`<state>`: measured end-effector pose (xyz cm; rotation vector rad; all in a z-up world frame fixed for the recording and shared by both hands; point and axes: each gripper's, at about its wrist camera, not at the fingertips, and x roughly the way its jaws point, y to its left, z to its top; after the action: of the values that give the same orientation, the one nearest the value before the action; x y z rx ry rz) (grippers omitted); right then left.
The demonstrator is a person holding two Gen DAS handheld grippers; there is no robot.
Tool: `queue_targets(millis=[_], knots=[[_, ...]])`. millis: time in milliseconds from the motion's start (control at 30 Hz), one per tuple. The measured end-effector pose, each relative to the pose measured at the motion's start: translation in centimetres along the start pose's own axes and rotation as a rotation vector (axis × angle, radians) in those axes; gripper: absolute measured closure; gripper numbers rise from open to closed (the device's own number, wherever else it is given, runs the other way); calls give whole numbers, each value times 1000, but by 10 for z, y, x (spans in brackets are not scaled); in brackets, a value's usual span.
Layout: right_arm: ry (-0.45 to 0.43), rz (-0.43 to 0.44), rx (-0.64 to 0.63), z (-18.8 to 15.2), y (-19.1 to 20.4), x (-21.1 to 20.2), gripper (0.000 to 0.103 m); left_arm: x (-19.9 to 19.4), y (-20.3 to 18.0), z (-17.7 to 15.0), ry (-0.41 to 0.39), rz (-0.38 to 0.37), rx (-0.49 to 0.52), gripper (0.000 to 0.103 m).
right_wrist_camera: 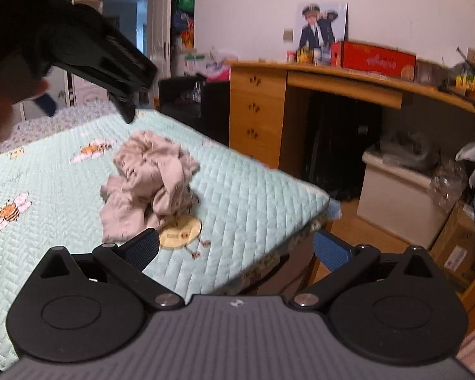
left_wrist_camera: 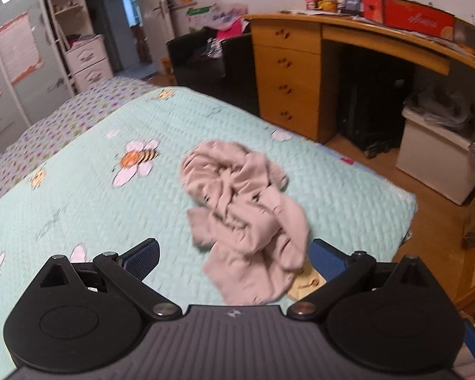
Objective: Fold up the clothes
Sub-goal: 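Move both grippers toward the crumpled pink garment on the quilt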
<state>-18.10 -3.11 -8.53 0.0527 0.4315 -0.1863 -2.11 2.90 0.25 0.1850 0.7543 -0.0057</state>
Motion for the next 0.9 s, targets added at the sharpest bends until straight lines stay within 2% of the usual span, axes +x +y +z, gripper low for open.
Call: queue_targets(millis=[133, 233, 300, 333, 467, 533, 600, 667, 767, 900], knots=[[47, -6, -10, -11, 0, -9, 0, -11, 19, -12, -12, -49, -19, 0], [121, -11, -25, -18, 4, -10, 0, -19, 34, -21, -21, -85, -34, 0], [201, 2, -40, -12, 2, 6, 0, -8, 47, -33, -1, -69, -56, 0], [242, 5, -34, -6, 2, 17, 0, -7, 64, -47, 15, -56, -74, 0], [310, 4, -21, 34, 2, 29, 0, -7, 139, -96, 55, -35, -112, 0], [303, 3, -24, 46, 4, 30, 0, -16, 172, -120, 72, -8, -114, 0], [302, 6, -29, 55, 8, 32, 0, -21, 207, -136, 77, 6, -113, 1], [325, 13, -37, 61, 13, 38, 0, -32, 232, -138, 99, 29, -126, 1], [379, 13, -55, 67, 21, 48, 0, -51, 271, -158, 111, 17, -151, 1], [450, 33, -70, 72, 27, 58, 0, -44, 210, -112, 211, 122, -167, 1]])
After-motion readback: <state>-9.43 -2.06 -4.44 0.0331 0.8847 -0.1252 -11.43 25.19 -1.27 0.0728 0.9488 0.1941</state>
